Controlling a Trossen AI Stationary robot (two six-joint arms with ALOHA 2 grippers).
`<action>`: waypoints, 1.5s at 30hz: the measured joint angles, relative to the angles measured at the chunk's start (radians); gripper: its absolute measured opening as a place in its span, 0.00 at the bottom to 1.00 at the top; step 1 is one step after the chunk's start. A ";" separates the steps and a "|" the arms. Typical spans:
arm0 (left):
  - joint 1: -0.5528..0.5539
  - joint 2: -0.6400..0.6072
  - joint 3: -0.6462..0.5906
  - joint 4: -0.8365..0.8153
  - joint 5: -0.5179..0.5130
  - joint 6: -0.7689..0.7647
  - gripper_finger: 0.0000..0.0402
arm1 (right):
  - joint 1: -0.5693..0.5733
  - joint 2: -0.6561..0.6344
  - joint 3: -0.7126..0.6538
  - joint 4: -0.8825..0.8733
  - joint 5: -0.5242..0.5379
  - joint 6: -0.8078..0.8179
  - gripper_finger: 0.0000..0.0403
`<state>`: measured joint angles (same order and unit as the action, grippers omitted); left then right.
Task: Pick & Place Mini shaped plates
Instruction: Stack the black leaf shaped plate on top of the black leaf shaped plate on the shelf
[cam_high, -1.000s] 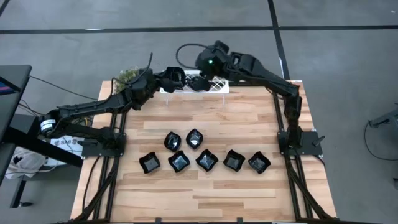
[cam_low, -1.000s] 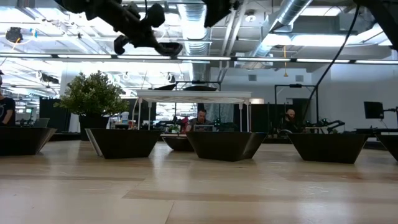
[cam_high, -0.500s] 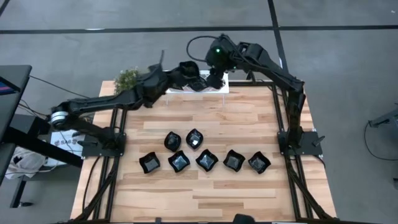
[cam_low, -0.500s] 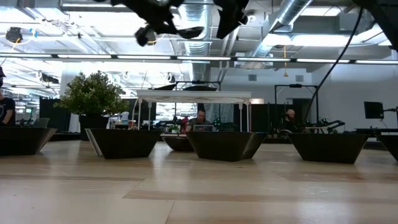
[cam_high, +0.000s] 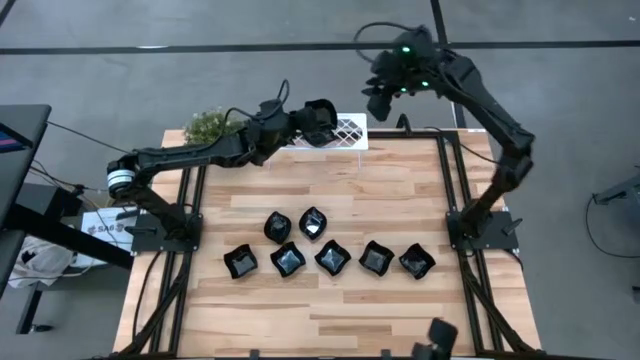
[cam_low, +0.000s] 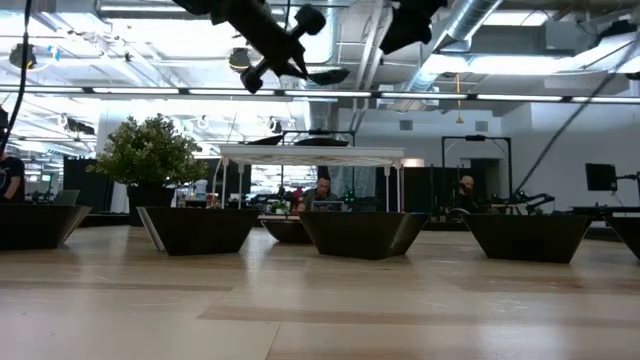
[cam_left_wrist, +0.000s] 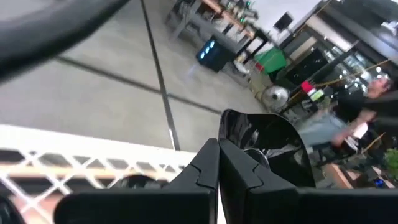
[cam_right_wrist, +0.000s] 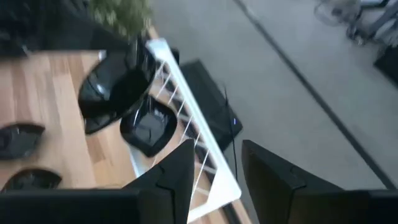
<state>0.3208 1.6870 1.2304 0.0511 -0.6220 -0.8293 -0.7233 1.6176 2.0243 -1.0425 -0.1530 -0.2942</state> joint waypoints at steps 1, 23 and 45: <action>0.001 0.000 0.000 -0.023 0.008 -0.021 0.01 | -0.016 -0.037 -0.062 0.053 -0.015 0.004 0.31; 0.027 0.090 0.074 -0.286 0.058 -0.194 0.01 | -0.065 -0.494 -0.740 0.641 -0.030 0.113 0.32; 0.067 0.115 0.078 -0.366 0.126 -0.366 0.01 | -0.010 -0.493 -0.740 0.609 -0.031 0.049 0.32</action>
<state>0.3874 1.8024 1.3083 -0.3145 -0.4962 -1.1950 -0.7334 1.1248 1.2846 -0.4335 -0.1837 -0.2455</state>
